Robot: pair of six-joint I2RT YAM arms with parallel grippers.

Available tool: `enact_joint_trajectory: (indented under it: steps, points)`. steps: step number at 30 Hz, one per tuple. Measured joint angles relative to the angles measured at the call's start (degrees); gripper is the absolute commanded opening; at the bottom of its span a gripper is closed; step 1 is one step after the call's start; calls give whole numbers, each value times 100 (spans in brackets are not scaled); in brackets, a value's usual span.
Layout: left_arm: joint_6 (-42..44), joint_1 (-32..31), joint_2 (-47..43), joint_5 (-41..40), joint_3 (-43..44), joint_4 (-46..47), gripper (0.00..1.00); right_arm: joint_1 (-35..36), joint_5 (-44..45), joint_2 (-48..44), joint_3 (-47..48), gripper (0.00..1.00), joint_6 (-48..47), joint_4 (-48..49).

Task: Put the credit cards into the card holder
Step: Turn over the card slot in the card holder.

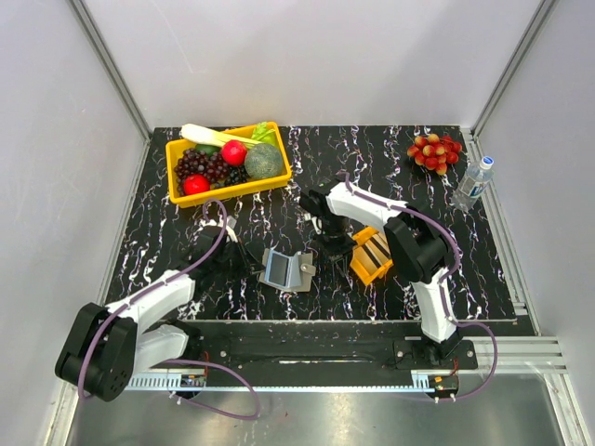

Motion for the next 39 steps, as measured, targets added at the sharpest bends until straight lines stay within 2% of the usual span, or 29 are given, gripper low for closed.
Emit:
enact_joint_trajectory:
  steps: [9, 14, 18, 22, 29, 39]
  points:
    - [0, 0, 85, 37, 2, 17, 0, 90, -111, 199, 142, 2, 256, 212]
    - [0, -2, 109, 46, 9, 33, 0, 114, -122, 210, 151, 8, 389, 223]
    - [0, 0, 109, 48, 9, 37, 0, 125, -118, 166, -28, 12, 535, 455]
    - [0, 0, 109, 48, 9, 37, 0, 151, -98, 94, -319, 12, 713, 824]
    - [0, 0, 109, 48, 9, 37, 0, 289, 83, -264, -719, 17, 1080, 1340]
    - [0, 0, 109, 46, 11, 33, 0, 372, 297, -885, -984, 17, 1384, 1709]
